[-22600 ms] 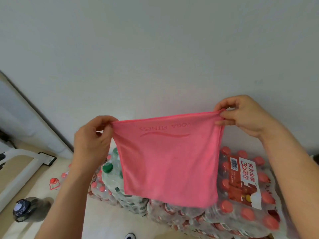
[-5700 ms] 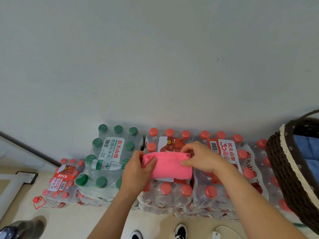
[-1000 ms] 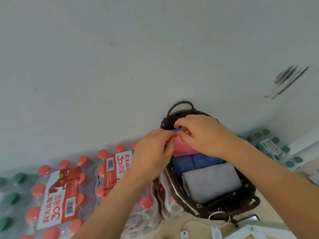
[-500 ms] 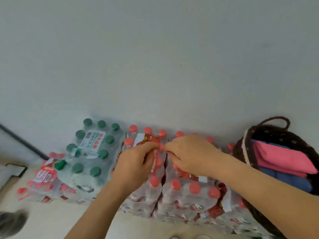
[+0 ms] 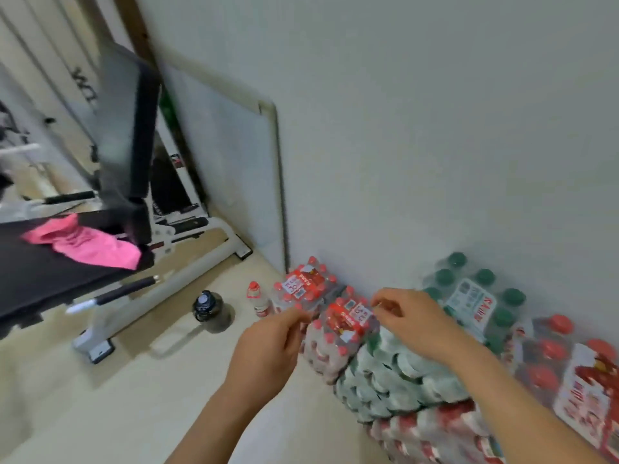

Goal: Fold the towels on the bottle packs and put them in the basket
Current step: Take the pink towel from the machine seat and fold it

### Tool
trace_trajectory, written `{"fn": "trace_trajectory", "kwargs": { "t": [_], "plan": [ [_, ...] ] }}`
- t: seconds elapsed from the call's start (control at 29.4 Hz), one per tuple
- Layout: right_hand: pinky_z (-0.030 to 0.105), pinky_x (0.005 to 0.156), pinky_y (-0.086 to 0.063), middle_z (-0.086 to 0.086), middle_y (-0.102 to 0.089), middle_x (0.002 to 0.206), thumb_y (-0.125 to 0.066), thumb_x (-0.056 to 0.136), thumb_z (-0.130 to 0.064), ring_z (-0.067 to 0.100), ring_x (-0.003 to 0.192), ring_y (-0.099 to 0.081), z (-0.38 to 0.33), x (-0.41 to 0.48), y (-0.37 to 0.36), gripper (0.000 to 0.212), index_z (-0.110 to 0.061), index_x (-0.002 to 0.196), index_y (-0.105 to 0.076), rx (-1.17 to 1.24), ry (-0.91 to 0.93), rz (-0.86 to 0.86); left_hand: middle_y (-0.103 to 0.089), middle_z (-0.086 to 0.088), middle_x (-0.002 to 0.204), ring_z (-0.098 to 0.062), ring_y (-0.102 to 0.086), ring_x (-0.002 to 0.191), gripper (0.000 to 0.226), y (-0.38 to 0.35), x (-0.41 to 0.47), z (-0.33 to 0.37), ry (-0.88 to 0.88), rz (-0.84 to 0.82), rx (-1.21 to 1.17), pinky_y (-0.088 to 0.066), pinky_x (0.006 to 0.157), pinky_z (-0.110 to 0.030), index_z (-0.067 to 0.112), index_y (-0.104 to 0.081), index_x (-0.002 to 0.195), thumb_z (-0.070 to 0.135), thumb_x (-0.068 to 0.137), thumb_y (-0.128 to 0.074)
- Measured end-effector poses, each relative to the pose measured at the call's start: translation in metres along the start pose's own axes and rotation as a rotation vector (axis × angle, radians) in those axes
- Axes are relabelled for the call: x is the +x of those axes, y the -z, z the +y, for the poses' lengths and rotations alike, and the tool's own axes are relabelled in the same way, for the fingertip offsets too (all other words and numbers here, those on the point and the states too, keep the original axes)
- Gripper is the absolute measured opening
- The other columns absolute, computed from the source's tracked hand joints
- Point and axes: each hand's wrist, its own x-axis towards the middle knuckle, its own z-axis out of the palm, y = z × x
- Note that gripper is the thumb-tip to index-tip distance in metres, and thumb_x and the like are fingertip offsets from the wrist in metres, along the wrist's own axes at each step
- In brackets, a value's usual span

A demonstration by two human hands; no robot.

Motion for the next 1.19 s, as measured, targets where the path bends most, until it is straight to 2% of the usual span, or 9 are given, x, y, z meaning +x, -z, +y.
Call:
{"fn": "trace_trajectory", "kwargs": {
  "t": [0.24,0.34,0.44,0.54,0.68,0.82,0.99,1.09,1.19],
  "plan": [
    [0.005,0.068,-0.043,-0.017,-0.069,0.081,-0.063,0.089,-0.015,-0.010,0.075,-0.060,-0.098,0.092,-0.071,0.020,-0.033,0.084,-0.067,0.219,0.165,-0.114,-0.063,0.015,0.087,-0.006,-0.054,0.080,0.022,0.057,0.006,-0.088,0.278,0.184,0.014,-0.043,0.074,-0.022,0.034,-0.064,0.106,0.026,0.096,-0.046],
    [0.021,0.076,-0.053,-0.007,-0.073,0.087,-0.063,0.089,-0.010,0.004,0.078,-0.066,-0.130,0.144,-0.104,0.021,-0.029,0.083,-0.069,0.404,0.127,-0.200,-0.054,0.009,0.063,-0.012,-0.049,0.066,0.021,0.072,0.019,-0.122,0.443,0.220,0.050,-0.047,0.069,-0.033,0.032,-0.062,0.100,0.037,0.098,-0.042],
    [0.023,0.066,-0.054,0.010,-0.073,0.095,-0.056,0.093,-0.006,0.018,0.081,-0.067,-0.161,0.194,-0.135,0.014,-0.014,0.098,-0.068,0.681,-0.038,-0.348,-0.057,0.007,0.072,-0.017,-0.052,0.070,0.022,0.083,0.041,-0.163,0.582,0.271,0.004,-0.046,0.066,-0.035,0.028,-0.060,0.103,0.032,0.100,-0.038],
    [0.037,0.083,-0.054,0.013,-0.074,0.096,-0.051,0.097,-0.012,0.027,0.093,-0.069,-0.185,0.248,-0.161,0.017,-0.009,0.107,-0.064,0.910,-0.180,-0.493,-0.053,0.009,0.079,-0.013,-0.048,0.073,0.030,0.090,0.075,-0.200,0.698,0.321,-0.103,-0.038,0.065,-0.026,0.031,-0.060,0.110,0.015,0.098,-0.038],
    [0.039,0.082,-0.053,0.015,-0.072,0.104,-0.049,0.098,-0.019,0.028,0.097,-0.068,-0.223,0.317,-0.188,0.018,-0.011,0.108,-0.062,1.022,-0.265,-0.653,-0.059,0.008,0.096,-0.009,-0.054,0.085,0.036,0.103,0.122,-0.240,0.866,0.398,-0.281,-0.041,0.071,-0.018,0.027,-0.063,0.110,0.005,0.093,-0.040],
    [0.041,0.088,-0.053,0.010,-0.066,0.114,-0.055,0.096,-0.023,0.026,0.107,-0.064,-0.263,0.374,-0.214,0.022,-0.019,0.117,-0.060,0.931,-0.211,-0.783,-0.066,0.003,0.093,-0.016,-0.061,0.087,0.029,0.114,0.156,-0.277,1.016,0.520,-0.518,-0.045,0.067,-0.019,0.027,-0.066,0.099,0.010,0.093,-0.043],
    [0.025,0.085,-0.049,-0.004,-0.055,0.129,-0.050,0.096,-0.012,0.009,0.115,-0.054,-0.321,0.427,-0.256,0.037,-0.030,0.128,-0.056,0.526,0.208,-0.840,-0.069,-0.007,0.073,-0.013,-0.060,0.065,0.032,0.138,0.200,-0.318,1.069,0.707,-0.782,-0.045,0.057,-0.017,0.014,-0.067,0.097,0.003,0.092,-0.038],
    [0.016,0.071,-0.045,-0.001,-0.054,0.128,-0.053,0.091,-0.012,0.014,0.106,-0.056,-0.350,0.463,-0.295,0.049,-0.033,0.136,-0.048,0.310,0.322,-0.798,-0.069,0.002,0.075,-0.011,-0.062,0.070,0.027,0.147,0.232,-0.367,1.093,0.744,-0.697,-0.048,0.065,-0.020,0.017,-0.069,0.091,0.004,0.088,-0.046],
    [0.026,0.091,-0.044,-0.004,-0.046,0.133,-0.050,0.091,-0.009,0.014,0.117,-0.049,-0.364,0.502,-0.337,0.057,-0.035,0.140,-0.038,0.191,0.348,-0.816,-0.070,0.006,0.096,-0.014,-0.064,0.093,0.023,0.144,0.260,-0.434,1.111,0.559,-0.364,-0.050,0.081,-0.028,0.020,-0.071,0.100,0.011,0.086,-0.054]
  ]
}}
